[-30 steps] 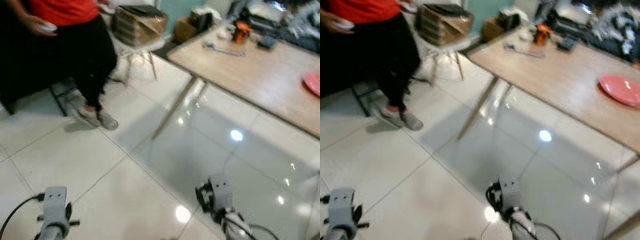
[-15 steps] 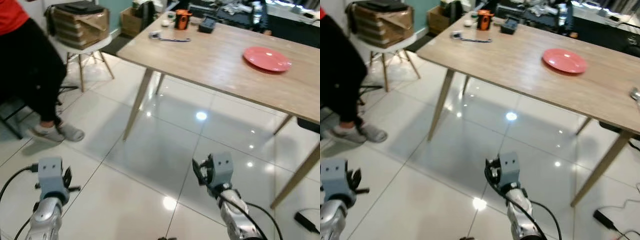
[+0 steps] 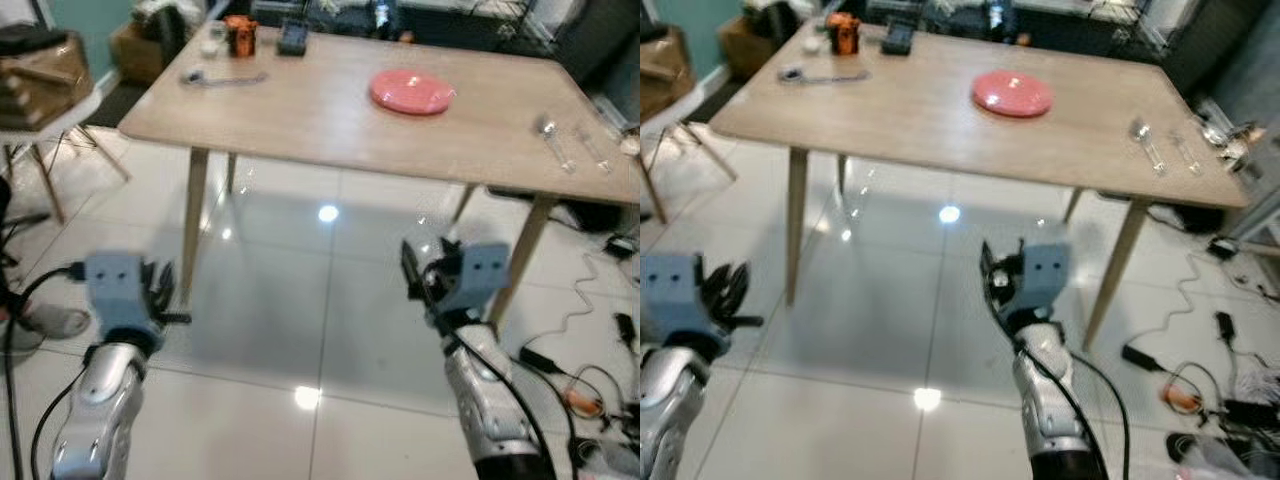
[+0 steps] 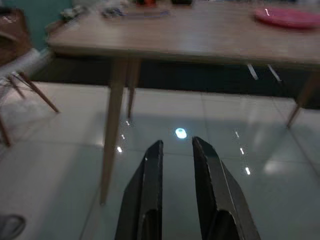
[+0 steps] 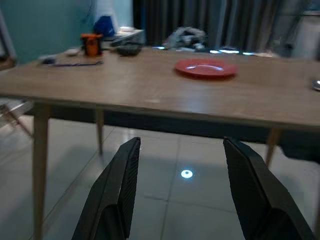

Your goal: Setting the table

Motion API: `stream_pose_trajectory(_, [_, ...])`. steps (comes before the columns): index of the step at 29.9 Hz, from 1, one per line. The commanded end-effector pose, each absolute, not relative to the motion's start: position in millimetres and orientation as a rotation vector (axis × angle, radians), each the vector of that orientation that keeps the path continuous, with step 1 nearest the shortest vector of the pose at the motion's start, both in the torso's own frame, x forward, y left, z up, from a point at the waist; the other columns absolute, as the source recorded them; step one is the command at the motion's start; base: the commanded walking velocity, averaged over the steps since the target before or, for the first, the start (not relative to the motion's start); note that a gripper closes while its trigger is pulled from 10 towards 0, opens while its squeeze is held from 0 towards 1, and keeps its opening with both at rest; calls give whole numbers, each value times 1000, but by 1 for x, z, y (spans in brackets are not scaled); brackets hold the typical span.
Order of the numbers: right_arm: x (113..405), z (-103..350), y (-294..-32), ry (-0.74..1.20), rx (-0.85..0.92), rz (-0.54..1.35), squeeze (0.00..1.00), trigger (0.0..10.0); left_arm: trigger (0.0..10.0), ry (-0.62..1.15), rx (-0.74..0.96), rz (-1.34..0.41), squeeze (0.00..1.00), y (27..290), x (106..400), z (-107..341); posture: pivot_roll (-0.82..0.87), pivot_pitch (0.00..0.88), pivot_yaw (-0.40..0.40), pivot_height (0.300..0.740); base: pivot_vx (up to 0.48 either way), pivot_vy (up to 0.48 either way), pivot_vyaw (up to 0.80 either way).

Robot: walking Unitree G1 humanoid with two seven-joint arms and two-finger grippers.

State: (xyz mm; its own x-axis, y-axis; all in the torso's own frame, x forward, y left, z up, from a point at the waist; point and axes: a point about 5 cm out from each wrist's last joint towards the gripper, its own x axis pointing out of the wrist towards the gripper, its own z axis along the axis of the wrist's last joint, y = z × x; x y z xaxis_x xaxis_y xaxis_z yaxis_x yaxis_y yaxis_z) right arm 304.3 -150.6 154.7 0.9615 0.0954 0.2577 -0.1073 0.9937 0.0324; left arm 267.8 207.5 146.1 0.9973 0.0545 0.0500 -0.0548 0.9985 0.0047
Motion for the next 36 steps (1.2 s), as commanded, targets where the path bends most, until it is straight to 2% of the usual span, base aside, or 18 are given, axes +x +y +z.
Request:
stream_pose_trajectory(1, [300, 145, -148, -204, 86, 95, 0, 10000, 10000, -12, -2, 66, 0, 207, 267, 141, 14, 62, 17, 740, 0, 0, -800])
stream_pose_trajectory(11, [301, 154, -144, -183, 164, 64, 0, 10000, 10000, -25, 4, 89, 0, 204, 271, 154, 21, 64, 20, 740, 0, 0, -800])
stream_pose_trajectory(15, [302, 160, -138, -202, 149, 94, 0, 10000, 10000, -25, 13, 135, 0, 206, 278, 157, 26, 65, 22, 740, 144, 0, 0])
stream_pose_trajectory(22, [300, 167, -125, -209, 153, 153, 0, 10000, 10000, -45, 0, 150, 0, 201, 287, 165, 25, 69, 22, 740, 425, 0, 0])
stream_pose_trajectory(36, [297, 166, -122, -197, 155, 164, 0, 10000, 10000, -33, -1, 172, 0, 203, 287, 164, 31, 76, 23, 740, 480, 0, 0])
